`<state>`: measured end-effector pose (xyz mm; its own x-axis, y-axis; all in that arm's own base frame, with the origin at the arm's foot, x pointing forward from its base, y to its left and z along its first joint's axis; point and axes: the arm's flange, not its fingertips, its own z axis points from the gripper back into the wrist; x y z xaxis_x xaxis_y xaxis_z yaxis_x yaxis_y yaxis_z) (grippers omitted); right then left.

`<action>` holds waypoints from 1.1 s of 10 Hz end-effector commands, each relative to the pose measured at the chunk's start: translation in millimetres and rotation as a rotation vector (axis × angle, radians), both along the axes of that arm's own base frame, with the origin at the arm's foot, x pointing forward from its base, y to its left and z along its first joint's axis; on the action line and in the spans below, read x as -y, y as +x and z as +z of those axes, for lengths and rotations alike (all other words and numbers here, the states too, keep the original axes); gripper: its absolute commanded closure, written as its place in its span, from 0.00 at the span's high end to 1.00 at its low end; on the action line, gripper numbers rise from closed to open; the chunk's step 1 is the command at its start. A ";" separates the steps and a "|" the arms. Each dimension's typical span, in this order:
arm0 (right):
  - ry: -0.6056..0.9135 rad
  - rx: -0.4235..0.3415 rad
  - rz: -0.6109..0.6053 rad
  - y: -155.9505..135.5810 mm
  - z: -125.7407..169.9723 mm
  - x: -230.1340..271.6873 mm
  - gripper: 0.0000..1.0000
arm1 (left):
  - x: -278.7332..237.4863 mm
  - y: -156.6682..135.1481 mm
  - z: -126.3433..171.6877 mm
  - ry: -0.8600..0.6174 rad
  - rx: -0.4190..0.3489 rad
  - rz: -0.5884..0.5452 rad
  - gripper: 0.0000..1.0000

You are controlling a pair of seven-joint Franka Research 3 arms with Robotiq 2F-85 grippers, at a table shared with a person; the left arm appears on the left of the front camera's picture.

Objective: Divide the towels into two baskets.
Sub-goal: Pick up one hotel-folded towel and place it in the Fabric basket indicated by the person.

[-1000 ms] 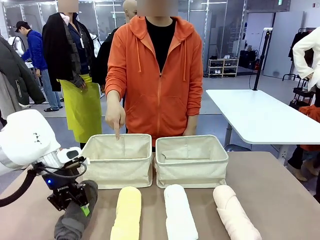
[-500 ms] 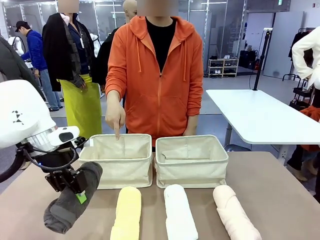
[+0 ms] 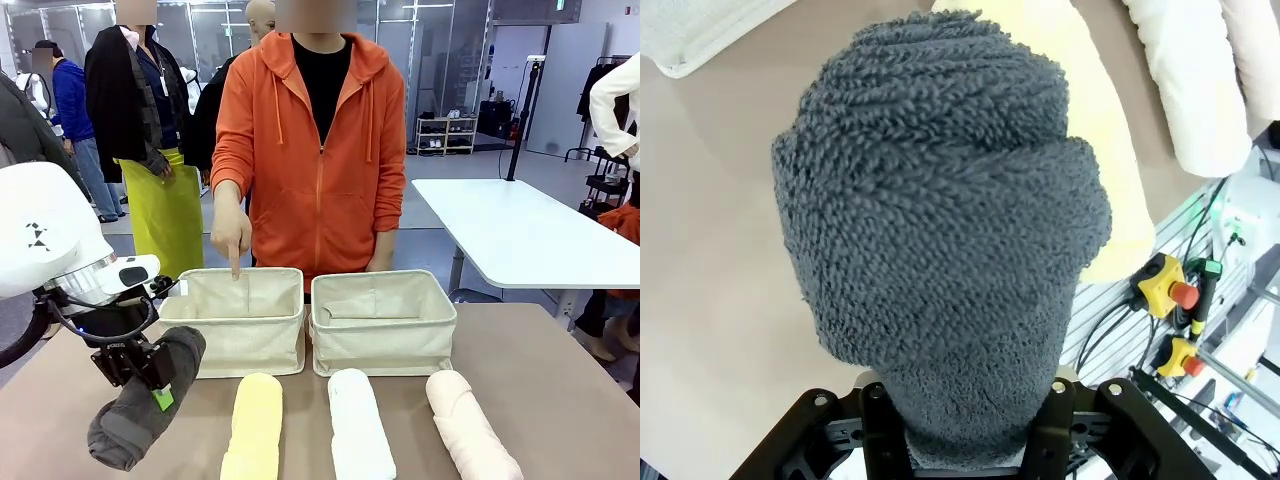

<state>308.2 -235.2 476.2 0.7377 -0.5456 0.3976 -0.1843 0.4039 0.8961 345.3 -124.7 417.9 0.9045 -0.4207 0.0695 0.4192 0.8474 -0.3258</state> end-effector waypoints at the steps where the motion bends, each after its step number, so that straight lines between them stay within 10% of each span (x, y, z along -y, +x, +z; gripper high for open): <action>1: 0.003 0.028 -0.001 -0.5 1.8 0.4 1.00 | 0.0 -0.2 0.7 0.000 0.002 0.000 0.43; 8: 0.003 0.028 -0.001 -0.5 1.8 0.4 1.00 | 119.5 151.5 155.2 0.645 0.342 -0.677 0.43; 11: 0.003 0.028 -0.001 -0.5 1.8 0.4 1.00 | 138.4 179.5 144.5 0.619 0.483 -1.000 0.43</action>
